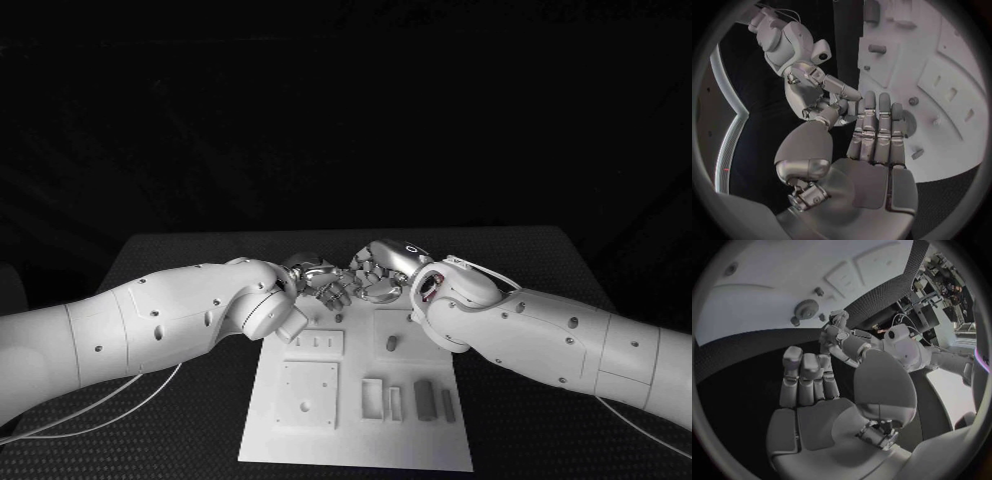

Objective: Assemble the parts on the task board

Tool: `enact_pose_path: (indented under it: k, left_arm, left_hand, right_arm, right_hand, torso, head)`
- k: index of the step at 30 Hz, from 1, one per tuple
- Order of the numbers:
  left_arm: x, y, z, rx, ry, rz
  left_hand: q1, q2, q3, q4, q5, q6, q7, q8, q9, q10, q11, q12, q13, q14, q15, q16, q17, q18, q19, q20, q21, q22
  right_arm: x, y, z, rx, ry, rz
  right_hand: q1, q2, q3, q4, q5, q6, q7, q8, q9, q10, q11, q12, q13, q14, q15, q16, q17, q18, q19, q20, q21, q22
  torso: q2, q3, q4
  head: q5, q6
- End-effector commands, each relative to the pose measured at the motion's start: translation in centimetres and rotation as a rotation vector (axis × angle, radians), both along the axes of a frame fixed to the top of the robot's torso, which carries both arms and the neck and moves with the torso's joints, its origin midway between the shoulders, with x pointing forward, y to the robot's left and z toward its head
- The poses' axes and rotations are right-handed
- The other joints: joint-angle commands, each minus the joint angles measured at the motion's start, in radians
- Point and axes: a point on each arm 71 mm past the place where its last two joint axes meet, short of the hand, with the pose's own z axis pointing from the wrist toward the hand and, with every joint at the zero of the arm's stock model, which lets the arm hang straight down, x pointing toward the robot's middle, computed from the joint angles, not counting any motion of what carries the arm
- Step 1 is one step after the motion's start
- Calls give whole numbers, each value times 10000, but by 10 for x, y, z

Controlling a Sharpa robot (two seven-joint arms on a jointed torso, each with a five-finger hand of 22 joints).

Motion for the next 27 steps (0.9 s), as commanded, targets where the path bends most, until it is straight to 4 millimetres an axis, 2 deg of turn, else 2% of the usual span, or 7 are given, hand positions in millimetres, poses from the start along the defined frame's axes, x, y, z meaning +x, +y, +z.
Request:
enact_pose_path:
  k: [1, 3, 6, 8, 18, 27]
  left_arm:
    - [0, 0, 1, -11, -66, -161]
    - [0, 0, 1, -26, -41, -181]
    - [-1, -1, 0, -42, -1, -249]
    - [-1, -2, 0, -63, 23, -280]
    - [-1, -2, 0, -123, 98, -257]
    - [0, -2, -1, -94, 105, -194]
  left_hand:
    - [-89, 10, 21, 66, -25, 128, 1, 31, 3, 117, -43, 65, 26, 106, -30, 83, 19, 21, -5, -106, 46, 104]
    - [-90, 12, 49, 84, 64, 189, -30, 53, 13, 165, -71, 101, 49, 133, -48, 118, 35, 10, -3, -121, 50, 102]
    - [-60, 63, 131, 68, 437, 303, -79, 86, 38, 239, -118, 174, 104, 168, -83, 210, 75, -28, -6, -158, 62, 102]
    - [-53, 101, 151, 60, 527, 345, -94, 102, 50, 266, -132, 199, 123, 179, -93, 240, 87, -42, -11, -167, 65, 102]
    - [-48, 190, 174, 42, 458, 438, -146, 138, 82, 329, -168, 253, 164, 182, -110, 296, 109, -74, -36, -185, 64, 102]
    - [106, 373, 260, -88, 241, 482, -178, 143, 117, 343, -185, 284, 201, 163, -120, 350, 122, -109, -68, -205, 73, 109]
  right_arm:
    - [0, -1, -2, -235, 57, -5]
    - [0, -1, -2, -242, 66, -13]
    - [0, -2, -3, -242, 65, -20]
    - [0, -2, -3, -243, 65, -16]
    - [0, -1, -3, -247, 75, -7]
    - [-2, 1, -3, -143, 166, 141]
  right_hand:
    - [0, 113, 62, 0, 52, 484, 420, 277, 873, 69, -5, -44, 15, 30, -23, -60, -10, 295, 56, 7, 34, -14]
    - [-1, 113, 63, 0, 54, 485, 419, 277, 875, 70, -6, -44, 15, 30, -23, -60, -10, 294, 57, 7, 34, -15]
    - [-5, 113, 62, 1, 56, 486, 419, 277, 876, 71, -6, -45, 16, 32, -23, -60, -9, 294, 58, 7, 35, -15]
    - [-7, 113, 62, 1, 58, 487, 419, 276, 878, 72, -6, -45, 17, 33, -24, -60, -9, 294, 59, 7, 35, -15]
    - [-15, 113, 64, 0, 66, 493, 417, 276, 885, 79, -8, -47, 21, 38, -24, -60, -9, 294, 63, 7, 38, -17]
    - [-39, 93, 68, -10, 138, 498, 414, 268, 903, 88, -11, -56, 30, 48, -28, -64, -9, 295, 70, 5, 41, -21]
  torso:
    - [-2, 6, 0]
    - [-2, 5, 0]
    - [5, -1, 13]
    - [3, 0, 8]
    - [1, 10, -3]
    - [4, 10, -5]
  head:
    - [2, -21]
    - [2, -21]
    - [-19, -22]
    - [-10, -17]
    - [-2, -32]
    - [4, -44]
